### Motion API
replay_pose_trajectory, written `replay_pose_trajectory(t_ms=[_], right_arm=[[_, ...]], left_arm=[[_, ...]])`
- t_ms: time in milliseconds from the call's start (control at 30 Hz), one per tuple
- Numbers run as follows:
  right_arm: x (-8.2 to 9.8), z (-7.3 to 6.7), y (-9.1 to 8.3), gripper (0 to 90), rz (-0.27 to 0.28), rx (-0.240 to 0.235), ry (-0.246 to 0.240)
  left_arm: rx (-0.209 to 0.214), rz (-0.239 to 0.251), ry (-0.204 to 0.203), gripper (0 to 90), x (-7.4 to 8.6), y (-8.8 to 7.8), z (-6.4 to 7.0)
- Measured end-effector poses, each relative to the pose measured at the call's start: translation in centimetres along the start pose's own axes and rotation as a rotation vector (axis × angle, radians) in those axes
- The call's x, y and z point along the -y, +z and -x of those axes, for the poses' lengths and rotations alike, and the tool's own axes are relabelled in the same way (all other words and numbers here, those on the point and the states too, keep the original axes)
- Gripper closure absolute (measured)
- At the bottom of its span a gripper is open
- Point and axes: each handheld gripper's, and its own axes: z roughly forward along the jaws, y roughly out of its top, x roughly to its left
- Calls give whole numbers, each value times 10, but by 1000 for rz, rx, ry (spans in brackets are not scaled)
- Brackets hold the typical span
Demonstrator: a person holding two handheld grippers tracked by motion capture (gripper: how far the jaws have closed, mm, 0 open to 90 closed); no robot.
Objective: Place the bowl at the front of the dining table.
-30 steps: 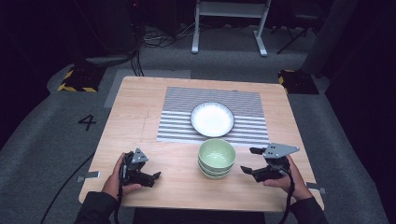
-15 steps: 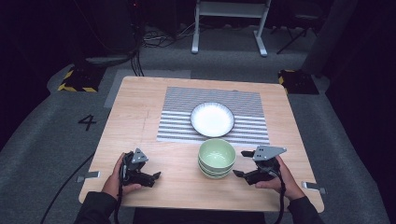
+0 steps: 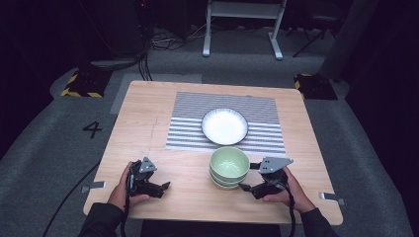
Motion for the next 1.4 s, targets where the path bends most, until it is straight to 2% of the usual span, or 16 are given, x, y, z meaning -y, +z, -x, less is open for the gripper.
replay_pose_trajectory(t_ms=[433, 767, 1133, 1400], right_arm=[[-1, -2, 4, 163, 5, 4, 32], [-3, -4, 5, 165, 1, 11, 30], [-4, -6, -22, 173, 51, 0, 25], [-22, -10, -39, 169, 67, -3, -27]], left_arm=[[0, 0, -1, 4, 0, 0, 0], [0, 0, -1, 4, 0, 0, 0], [-2, 2, -3, 4, 0, 0, 0], [-2, 1, -4, 4, 0, 0, 0]])
